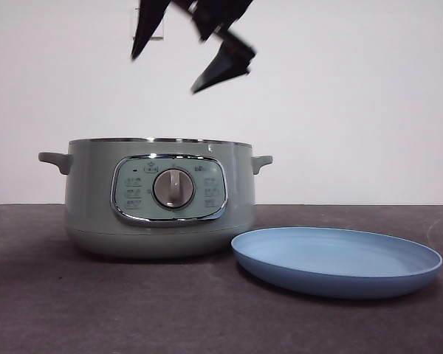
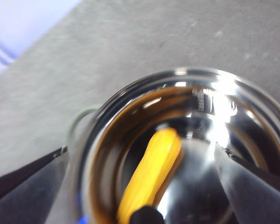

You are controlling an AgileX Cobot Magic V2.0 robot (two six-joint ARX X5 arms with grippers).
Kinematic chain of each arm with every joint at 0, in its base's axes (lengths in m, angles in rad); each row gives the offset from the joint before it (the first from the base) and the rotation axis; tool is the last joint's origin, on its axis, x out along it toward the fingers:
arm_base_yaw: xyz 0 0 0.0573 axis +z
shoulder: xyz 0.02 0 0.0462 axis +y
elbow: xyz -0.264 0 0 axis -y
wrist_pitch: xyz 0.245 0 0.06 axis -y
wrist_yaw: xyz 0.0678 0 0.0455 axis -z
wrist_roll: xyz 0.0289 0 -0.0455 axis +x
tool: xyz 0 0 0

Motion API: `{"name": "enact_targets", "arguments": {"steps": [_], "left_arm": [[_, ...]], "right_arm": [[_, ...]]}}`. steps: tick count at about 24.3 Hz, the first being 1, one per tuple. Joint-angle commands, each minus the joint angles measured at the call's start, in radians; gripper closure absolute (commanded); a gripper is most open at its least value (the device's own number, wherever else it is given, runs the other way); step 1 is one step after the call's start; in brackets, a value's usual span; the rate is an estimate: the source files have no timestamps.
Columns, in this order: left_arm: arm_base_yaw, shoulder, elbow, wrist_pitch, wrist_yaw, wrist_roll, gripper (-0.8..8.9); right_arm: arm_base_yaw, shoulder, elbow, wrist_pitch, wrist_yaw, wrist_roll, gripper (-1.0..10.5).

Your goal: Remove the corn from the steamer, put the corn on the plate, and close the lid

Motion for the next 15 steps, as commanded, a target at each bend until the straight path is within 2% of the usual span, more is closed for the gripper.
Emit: {"name": "enact_targets", "arguments": {"steps": [1,4,15], "left_arm": [[0.001,-0.013,0.015,0.038,0.007,-0.006,8.22],[0.001,-0.014,0.015,0.031,0.008,-0.005,8.22],[0.001,-0.014,0.015,0.019,0.011,0.003,8.22]], "right_arm": [[0.009,0.085,0.04,0.003,0.035,-0.008,3.8],[0.014,0.15,0.042,0.02,0.072,-0.008,3.8],[0.032,0.272,0.042,0.091,0.071,0.013,3.8]]}}
